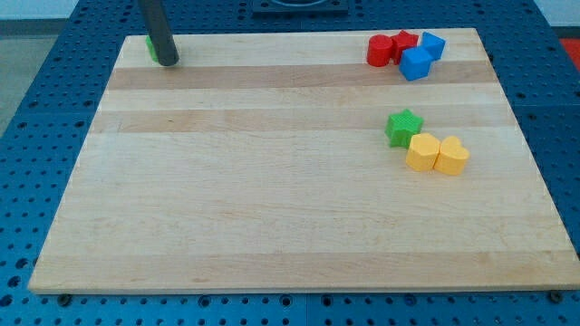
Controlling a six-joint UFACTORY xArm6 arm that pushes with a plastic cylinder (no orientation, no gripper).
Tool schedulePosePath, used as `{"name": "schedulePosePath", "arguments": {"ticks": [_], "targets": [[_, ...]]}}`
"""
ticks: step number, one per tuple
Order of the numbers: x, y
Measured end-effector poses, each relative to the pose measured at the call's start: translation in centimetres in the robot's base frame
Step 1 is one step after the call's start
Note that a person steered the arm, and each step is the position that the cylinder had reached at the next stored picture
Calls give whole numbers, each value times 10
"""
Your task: Point your arm to the right of the blue cube
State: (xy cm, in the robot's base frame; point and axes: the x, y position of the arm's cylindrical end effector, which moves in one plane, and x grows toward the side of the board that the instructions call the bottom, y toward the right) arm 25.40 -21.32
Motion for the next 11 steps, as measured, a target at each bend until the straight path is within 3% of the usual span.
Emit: {"name": "schedulePosePath", "arguments": {"ticks": [2, 4, 5, 9, 11], "targets": [[17, 15], [84, 128], [91, 194], [93, 438], [36, 455]]}}
